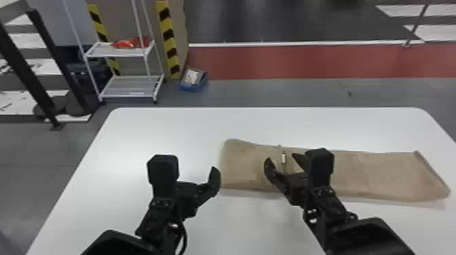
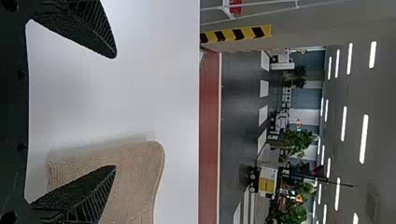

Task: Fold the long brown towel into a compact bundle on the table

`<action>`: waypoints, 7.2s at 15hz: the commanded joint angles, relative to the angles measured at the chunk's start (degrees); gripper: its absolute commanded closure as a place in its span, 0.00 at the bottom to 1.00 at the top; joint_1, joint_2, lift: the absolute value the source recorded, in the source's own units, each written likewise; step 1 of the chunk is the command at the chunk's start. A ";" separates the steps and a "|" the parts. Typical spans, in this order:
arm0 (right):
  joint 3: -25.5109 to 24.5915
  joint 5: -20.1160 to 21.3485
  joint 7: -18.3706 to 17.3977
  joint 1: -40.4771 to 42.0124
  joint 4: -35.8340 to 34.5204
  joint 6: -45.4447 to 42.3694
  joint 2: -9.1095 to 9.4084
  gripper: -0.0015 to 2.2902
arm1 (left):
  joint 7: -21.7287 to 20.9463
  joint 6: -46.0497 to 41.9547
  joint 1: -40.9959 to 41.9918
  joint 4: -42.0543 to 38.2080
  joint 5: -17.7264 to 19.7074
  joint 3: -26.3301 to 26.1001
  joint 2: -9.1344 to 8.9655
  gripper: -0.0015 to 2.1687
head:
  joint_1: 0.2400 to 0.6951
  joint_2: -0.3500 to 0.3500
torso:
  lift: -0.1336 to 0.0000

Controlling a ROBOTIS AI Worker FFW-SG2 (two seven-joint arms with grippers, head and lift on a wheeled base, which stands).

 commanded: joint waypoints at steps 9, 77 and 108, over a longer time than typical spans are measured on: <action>1.04 0.14 -0.03 -3.04 4.22 4.04 -0.01 0.28 | -0.35 0.00 1.17 -0.05 0.00 0.46 0.00 0.01 | 1.00 0.59 | 0.18; -34.56 -1.27 16.76 -4.27 -5.27 26.37 -13.89 0.00 | 0.80 -2.11 7.32 -5.23 -4.31 -0.51 0.18 0.01 | 1.00 0.02 | 0.18; -40.27 -9.62 3.13 18.58 -15.12 -3.69 -3.52 0.03 | -9.05 -19.33 -21.95 39.06 11.08 -23.98 -6.92 0.16 | 1.00 0.00 | 0.18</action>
